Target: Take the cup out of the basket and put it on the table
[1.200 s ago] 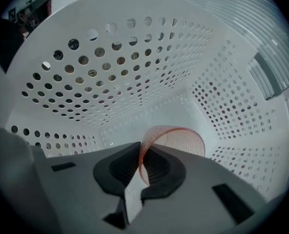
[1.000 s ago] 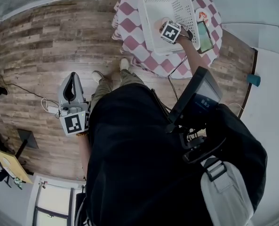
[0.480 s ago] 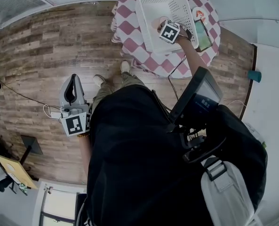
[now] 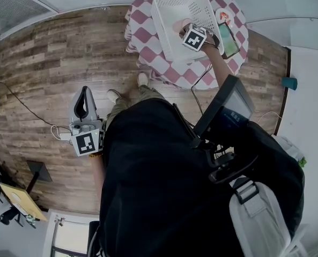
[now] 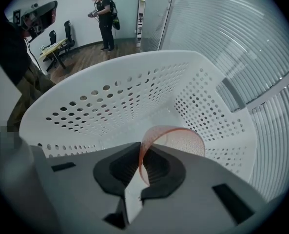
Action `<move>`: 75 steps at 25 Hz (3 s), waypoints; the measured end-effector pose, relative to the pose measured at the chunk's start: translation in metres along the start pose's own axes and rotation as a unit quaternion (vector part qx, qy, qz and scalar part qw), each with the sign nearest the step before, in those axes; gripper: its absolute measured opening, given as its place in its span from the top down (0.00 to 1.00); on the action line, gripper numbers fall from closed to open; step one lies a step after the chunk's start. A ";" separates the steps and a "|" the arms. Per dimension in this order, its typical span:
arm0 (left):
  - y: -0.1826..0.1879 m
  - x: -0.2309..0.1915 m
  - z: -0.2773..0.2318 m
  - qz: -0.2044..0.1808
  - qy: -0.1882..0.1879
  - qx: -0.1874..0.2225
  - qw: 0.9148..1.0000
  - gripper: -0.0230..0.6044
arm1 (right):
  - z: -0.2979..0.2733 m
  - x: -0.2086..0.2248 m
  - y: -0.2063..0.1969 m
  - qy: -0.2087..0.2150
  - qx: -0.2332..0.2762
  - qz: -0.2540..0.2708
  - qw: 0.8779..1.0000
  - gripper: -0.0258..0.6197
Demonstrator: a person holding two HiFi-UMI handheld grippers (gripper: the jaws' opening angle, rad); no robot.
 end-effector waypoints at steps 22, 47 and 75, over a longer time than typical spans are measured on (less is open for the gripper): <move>0.012 -0.012 -0.016 -0.002 -0.028 0.025 0.999 0.95 | 0.035 0.012 0.011 -0.036 0.018 -0.022 0.999 0.92; 0.016 -0.023 -0.013 -0.022 -0.037 0.021 0.999 0.95 | 0.096 0.005 0.027 -0.079 0.073 -0.080 0.991 0.92; 0.021 -0.024 -0.019 -0.059 -0.066 0.013 0.996 0.95 | 0.183 0.011 0.057 -0.098 0.209 -0.177 0.957 0.92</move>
Point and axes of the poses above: the fingertips, and each gripper's own axes: z backward along the fingers, x to its right, y out of its top, the point moved 3 cm from there along z, backward along the fingers, and after that the axes turned 11 degrees about -x, right-handed, at the moved point
